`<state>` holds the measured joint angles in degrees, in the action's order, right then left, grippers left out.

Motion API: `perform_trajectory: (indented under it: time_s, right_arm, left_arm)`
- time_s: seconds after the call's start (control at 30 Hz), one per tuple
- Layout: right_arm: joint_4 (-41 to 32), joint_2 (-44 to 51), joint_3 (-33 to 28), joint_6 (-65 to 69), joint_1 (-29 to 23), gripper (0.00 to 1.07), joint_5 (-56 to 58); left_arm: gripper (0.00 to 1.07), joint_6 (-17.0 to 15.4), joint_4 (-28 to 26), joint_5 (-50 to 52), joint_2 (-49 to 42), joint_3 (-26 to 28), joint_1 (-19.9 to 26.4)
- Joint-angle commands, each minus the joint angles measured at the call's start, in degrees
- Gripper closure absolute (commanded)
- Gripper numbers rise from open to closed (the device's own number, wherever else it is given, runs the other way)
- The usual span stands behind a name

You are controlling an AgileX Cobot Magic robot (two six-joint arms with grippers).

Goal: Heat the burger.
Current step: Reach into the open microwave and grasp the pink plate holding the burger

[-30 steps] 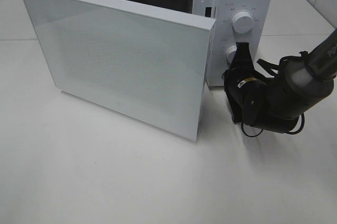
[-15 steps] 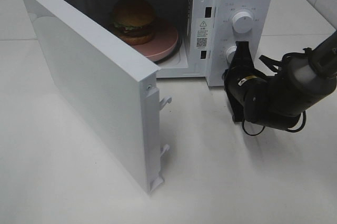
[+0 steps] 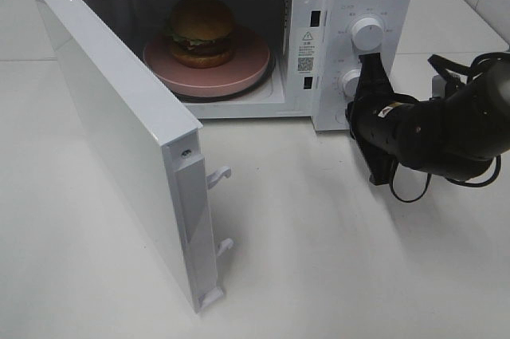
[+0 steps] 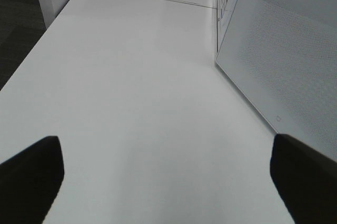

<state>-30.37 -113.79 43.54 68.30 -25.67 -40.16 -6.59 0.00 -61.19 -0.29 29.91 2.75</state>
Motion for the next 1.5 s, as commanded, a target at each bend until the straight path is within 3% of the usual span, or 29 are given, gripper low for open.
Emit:
perform_trajectory:
  time_s: [0.03, 0.37, 0.43, 0.53, 0.63, 0.7, 0.9, 1.03, 1.13, 1.2, 1.3, 1.37, 1.5]
  right_arm:
    - [2.12, 3.90, -1.26, -6.42, 0.11, 1.07, 7.91]
    - [12.38, 12.32, -1.49, -17.48, 0.11, 1.07, 21.72]
    - [14.15, 15.99, -1.49, -25.15, 0.11, 1.07, 26.99]
    - [14.21, 16.67, -1.49, -27.33, 0.11, 1.07, 28.65]
    - [14.21, 19.19, -1.49, -34.55, 0.11, 1.07, 33.23]
    - [14.21, 22.23, -1.49, -46.12, 0.11, 1.07, 40.57]
    - [14.15, 25.32, -1.26, -56.67, 0.11, 1.07, 48.53]
    - [14.21, 27.73, 1.26, -69.56, 0.11, 1.07, 57.70]
    - [14.21, 28.13, 1.95, -71.79, 0.11, 1.07, 59.01]
    - [14.27, 28.88, 5.27, -81.65, 0.11, 1.06, 66.35]
    - [14.27, 28.88, 6.02, -83.54, 0.11, 1.05, 68.07]
    - [14.55, 28.88, 9.00, -94.71, 0.11, 1.04, 75.29]
    - [16.73, 28.88, 10.60, -103.08, 0.11, 1.03, 77.92]
  left_arm:
    - [0.06, 0.00, -0.34, 0.17, -0.23, 0.11, 0.00]
    - [0.06, 0.00, -0.34, 0.17, -0.23, 0.11, 0.00]
    - [0.06, 0.00, -0.34, 0.17, -0.23, 0.11, 0.00]
    - [0.06, 0.00, -0.34, 0.17, -0.23, 0.11, 0.00]
    - [0.06, 0.00, -0.34, 0.17, -0.23, 0.11, 0.00]
    - [0.06, 0.00, -0.34, 0.17, -0.23, 0.11, 0.00]
    - [0.06, 0.00, -0.34, 0.17, -0.23, 0.11, 0.00]
    - [0.06, 0.00, -0.34, 0.17, -0.23, 0.11, 0.00]
    - [0.06, 0.00, -0.34, 0.17, -0.23, 0.11, 0.00]
    - [0.06, 0.00, -0.34, 0.17, -0.23, 0.11, 0.00]
    - [0.06, 0.00, -0.34, 0.17, -0.23, 0.11, 0.00]
    - [0.06, 0.00, -0.34, 0.17, -0.23, 0.11, 0.00]
    - [0.06, 0.00, -0.34, 0.17, -0.23, 0.11, 0.00]
